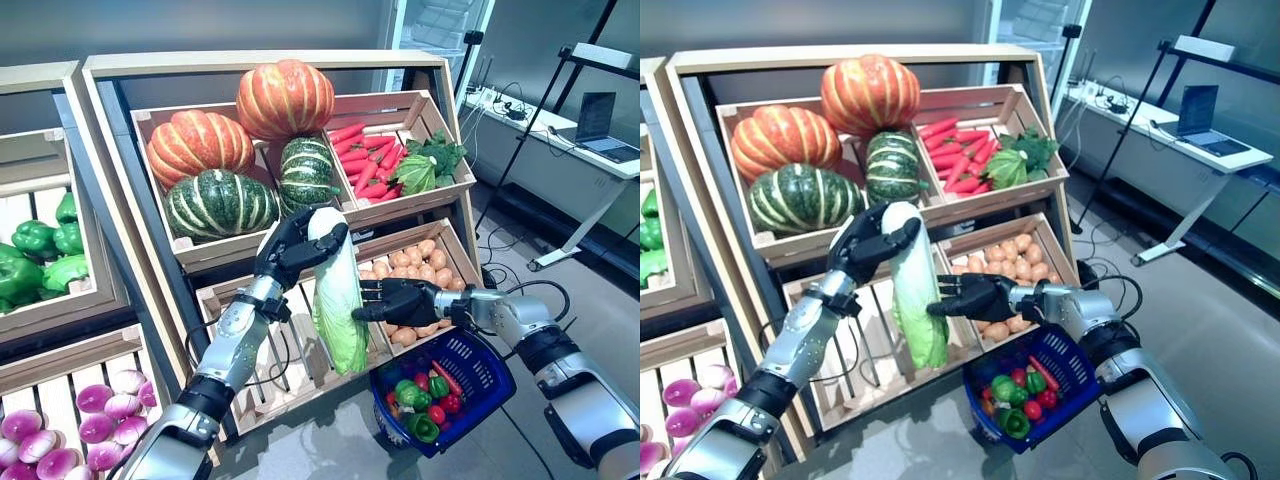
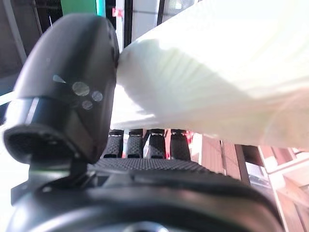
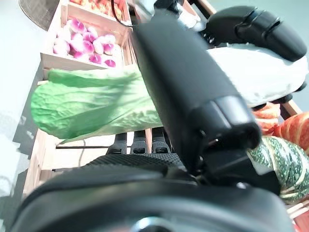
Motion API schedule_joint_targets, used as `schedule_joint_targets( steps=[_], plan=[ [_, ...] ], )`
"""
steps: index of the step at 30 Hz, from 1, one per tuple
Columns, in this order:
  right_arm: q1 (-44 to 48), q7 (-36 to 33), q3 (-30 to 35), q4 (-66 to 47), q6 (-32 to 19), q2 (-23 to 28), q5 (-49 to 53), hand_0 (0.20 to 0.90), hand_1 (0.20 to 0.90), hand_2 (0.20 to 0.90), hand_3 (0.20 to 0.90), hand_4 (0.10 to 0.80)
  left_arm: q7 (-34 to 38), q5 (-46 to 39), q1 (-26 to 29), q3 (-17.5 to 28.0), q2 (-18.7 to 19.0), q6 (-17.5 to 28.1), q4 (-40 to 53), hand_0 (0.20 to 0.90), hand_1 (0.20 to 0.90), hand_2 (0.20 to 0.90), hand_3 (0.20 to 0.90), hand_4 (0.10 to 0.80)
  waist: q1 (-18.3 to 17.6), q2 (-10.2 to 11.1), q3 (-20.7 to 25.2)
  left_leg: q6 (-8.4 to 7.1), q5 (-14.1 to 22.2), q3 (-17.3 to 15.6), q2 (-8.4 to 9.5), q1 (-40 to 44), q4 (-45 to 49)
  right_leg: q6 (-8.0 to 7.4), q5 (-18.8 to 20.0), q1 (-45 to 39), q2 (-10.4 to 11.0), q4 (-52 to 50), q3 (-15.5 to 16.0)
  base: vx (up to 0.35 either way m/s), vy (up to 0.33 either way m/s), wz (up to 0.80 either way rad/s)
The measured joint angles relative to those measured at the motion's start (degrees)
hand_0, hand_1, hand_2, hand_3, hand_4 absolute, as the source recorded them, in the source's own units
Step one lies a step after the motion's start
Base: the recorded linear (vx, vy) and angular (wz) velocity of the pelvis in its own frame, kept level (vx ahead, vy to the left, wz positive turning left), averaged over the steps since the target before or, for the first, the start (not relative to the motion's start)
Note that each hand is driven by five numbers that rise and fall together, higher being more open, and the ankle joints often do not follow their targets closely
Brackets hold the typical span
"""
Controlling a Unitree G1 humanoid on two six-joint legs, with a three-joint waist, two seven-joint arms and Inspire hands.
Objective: Put vegetables into the basket
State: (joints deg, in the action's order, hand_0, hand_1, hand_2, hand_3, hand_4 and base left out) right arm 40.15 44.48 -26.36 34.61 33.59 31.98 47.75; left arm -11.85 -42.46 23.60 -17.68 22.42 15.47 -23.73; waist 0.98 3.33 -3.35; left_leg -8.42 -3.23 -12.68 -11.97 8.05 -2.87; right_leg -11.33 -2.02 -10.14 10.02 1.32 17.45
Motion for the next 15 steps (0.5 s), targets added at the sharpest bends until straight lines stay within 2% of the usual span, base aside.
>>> schedule_joint_targets(
  steps=[9, 15],
  plan=[
    [0.0, 1.78, 0.0, 0.67, 0.34, 0.87, 2.24, 0.9, 0.9, 0.9, 0.9, 0.8, -3.82, -1.28, -0.79, -0.01, -0.14, 0.02, -1.42, 0.3, 0.3, 0.3, 0.3, 0.4, -0.01, -0.29, 0.74, 0.02, -0.05, -0.01, 0.1, -0.02, -0.34, -0.05, 0.5, -0.14, -0.04, 0.85, -0.06, -0.002, 0.002, 0.0],
    [0.19, 3.16, 0.01, 3.44, 1.14, -0.5, 2.23, 0.9, 0.9, 0.9, 0.9, 0.8, -4.23, -1.37, -0.85, -1.25, -0.59, -0.01, -1.51, 0.3, 0.3, 0.3, 0.3, 0.4, 0.15, -0.43, 0.83, 0.04, -0.07, 0.3, 0.14, 0.11, -0.33, -0.05, 0.5, -0.57, -0.03, 0.95, 0.12, 0.014, 0.001, 0.02]
  ],
)
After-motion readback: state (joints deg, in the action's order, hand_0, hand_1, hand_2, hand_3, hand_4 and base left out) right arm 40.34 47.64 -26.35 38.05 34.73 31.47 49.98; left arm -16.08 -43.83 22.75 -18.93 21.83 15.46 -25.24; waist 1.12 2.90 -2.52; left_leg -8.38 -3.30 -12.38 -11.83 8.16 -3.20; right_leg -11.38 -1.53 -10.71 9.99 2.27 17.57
